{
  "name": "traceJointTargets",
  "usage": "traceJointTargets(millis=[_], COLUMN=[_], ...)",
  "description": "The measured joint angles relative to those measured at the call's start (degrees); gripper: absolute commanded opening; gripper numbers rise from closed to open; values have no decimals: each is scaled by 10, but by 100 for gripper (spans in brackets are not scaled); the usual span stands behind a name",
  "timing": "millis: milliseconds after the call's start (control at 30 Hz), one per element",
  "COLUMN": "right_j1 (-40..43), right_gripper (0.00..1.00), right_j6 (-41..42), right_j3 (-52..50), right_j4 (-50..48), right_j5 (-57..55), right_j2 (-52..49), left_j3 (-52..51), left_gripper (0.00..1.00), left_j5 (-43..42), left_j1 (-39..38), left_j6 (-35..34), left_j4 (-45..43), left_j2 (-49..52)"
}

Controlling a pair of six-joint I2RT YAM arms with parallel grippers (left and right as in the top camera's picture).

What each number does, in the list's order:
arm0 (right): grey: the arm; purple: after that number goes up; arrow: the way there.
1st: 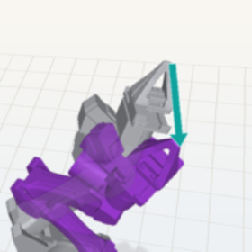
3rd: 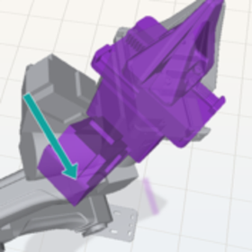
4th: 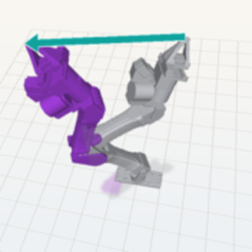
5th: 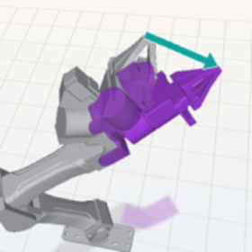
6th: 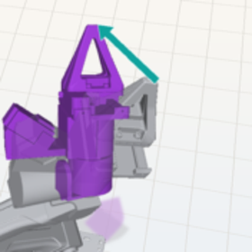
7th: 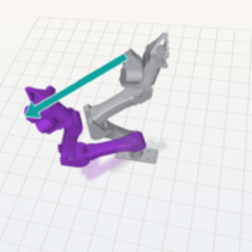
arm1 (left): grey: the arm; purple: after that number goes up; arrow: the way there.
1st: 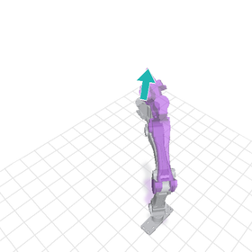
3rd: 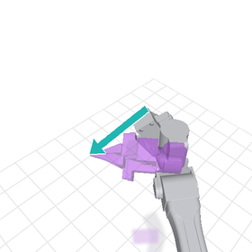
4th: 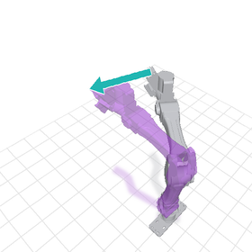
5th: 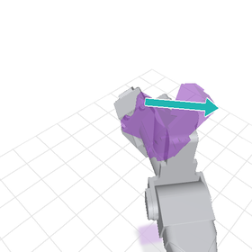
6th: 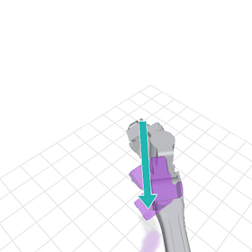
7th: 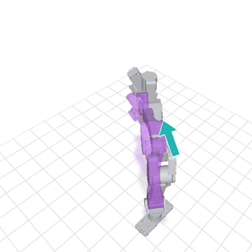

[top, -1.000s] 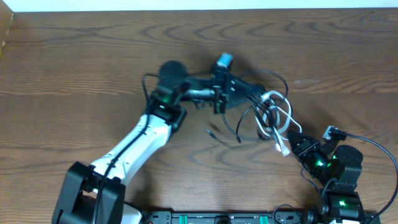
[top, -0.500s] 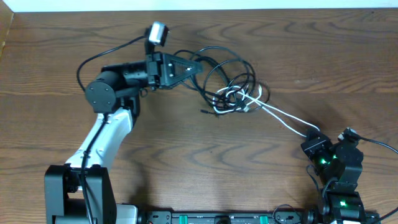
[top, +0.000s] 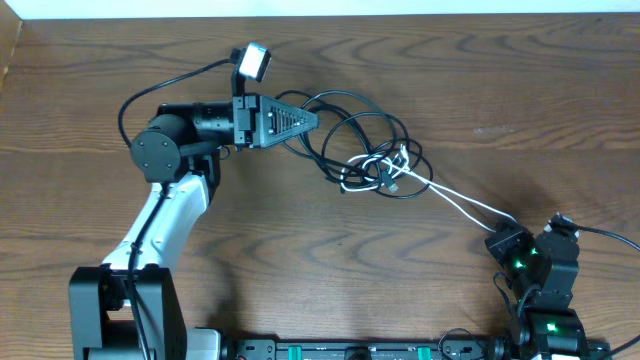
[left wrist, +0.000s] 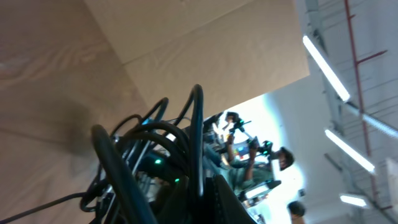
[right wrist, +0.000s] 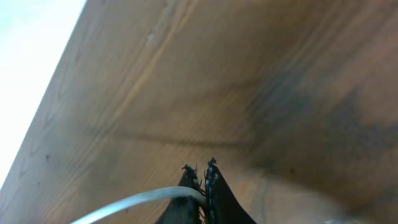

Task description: Untangle cables

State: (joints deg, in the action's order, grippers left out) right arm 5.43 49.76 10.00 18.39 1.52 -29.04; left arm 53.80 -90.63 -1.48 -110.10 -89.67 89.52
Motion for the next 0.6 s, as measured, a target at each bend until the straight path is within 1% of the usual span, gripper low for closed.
traceJointTargets(millis=[33, 133, 200, 300, 367, 433, 467, 567, 600], right_j1=[0, 0, 0, 3, 3, 3, 3, 3, 3], right_gripper=[14, 18, 22, 16, 7, 2, 4, 20, 21], right_j6=[2, 6, -1, -32, -68, -102, -114, -100, -82], right_j3=[0, 0, -1, -2, -3, -3, -3, -3, -4], right_j4=[-1, -16, -37, -80, -115, -134, -132, -116, -118], right_j5=[0, 18, 62, 156, 236, 308, 329, 342, 337], right_j2=[0, 0, -1, -2, -3, -2, -2, -2, -3], left_j3=[0, 0, 0, 0, 0, 0, 0, 0, 0], left_gripper=[8, 8, 8, 8, 8, 8, 8, 8, 8], left_j5=[-4, -4, 2, 12, 18, 23, 23, 26, 27], left_j1=[4, 11, 13, 11, 7, 1, -2, -14, -20], left_j6=[7, 23, 33, 49, 56, 60, 62, 64, 63], left_j4=[0, 0, -1, -2, -2, -2, -2, -2, -2], left_j2=[0, 0, 0, 0, 0, 0, 0, 0, 0])
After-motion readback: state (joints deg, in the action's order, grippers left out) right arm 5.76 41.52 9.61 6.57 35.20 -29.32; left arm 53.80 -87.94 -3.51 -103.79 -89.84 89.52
